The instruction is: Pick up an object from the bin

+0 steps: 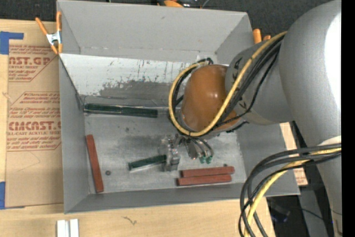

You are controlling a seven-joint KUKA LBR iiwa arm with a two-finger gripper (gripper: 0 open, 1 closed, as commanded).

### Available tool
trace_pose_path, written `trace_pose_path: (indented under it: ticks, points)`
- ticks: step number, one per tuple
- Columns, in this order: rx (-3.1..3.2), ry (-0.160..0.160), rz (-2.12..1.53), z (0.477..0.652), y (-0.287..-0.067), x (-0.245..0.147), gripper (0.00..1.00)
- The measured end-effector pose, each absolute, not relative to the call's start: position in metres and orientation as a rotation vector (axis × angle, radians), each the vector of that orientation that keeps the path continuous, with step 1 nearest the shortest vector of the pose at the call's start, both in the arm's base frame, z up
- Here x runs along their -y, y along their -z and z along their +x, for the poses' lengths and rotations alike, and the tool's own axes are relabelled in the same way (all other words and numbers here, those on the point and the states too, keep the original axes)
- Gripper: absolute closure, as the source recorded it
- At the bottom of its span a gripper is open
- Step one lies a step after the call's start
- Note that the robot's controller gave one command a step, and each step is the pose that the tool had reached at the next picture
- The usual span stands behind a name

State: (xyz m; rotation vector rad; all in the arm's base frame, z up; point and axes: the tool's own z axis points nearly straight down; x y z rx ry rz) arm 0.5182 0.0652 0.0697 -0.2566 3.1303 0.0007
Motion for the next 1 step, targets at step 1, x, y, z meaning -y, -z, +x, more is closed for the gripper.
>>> trace_pose_path:
  ticks: [1]
  points:
    - [-3.129, -0.005, -0.168, 0.5129, -0.2034, -0.1050, 1.00]
